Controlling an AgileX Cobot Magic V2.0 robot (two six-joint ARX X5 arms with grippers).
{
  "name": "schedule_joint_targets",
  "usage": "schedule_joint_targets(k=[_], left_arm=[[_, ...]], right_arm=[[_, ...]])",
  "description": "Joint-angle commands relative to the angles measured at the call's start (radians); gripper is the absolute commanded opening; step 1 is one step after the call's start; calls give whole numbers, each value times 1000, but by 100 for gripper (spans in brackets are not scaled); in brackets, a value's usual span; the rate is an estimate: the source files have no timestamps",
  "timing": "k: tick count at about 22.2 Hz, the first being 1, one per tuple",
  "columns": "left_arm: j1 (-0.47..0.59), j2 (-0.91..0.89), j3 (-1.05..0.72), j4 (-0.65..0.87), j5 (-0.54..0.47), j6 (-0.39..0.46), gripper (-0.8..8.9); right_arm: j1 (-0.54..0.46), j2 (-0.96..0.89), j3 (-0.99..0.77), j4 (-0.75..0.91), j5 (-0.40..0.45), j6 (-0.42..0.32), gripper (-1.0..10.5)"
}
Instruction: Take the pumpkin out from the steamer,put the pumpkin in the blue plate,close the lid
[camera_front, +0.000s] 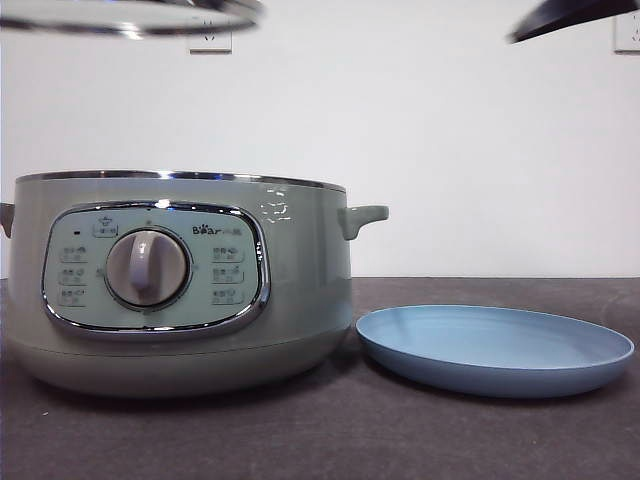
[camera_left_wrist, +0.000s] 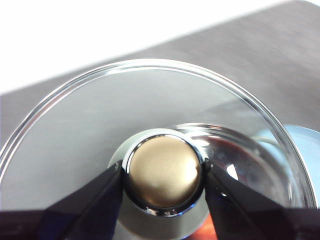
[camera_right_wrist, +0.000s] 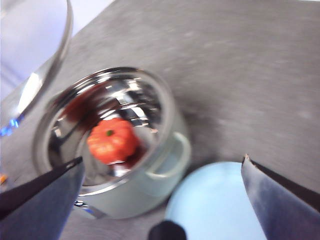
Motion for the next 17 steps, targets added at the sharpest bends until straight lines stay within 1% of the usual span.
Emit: schedule_joint_targets(k=[1,3,6,9,10,12,14,17], left_arm=[[-2,-70,19,8,-90,13,-13],[-2,-108,19,-19,-145,13,-13],[-2,-154,19,-54,-220,13,-13],[-2,-209,19,-106,-357,35,-13],[-2,-225,19,-128,-407,35,-13],[-2,-246,19,-163,-458,36,-13],[-2,-248,19,-186,-464,36,-13],[-2,-248,19,-198,-461,36,-13]], right_arm=[[78,76,26,26,0,13,569],[136,149,67,26,1,13,583],[210,261,143,25,4,5,668],[294,431,290,-22,12,-40,667],[321,496,358,-70,39,-65,666],[369,608,480,-160,116,-129,664],[410,709,576,-218,166,-173,662],[451,822,652,-241,233,-220,661]])
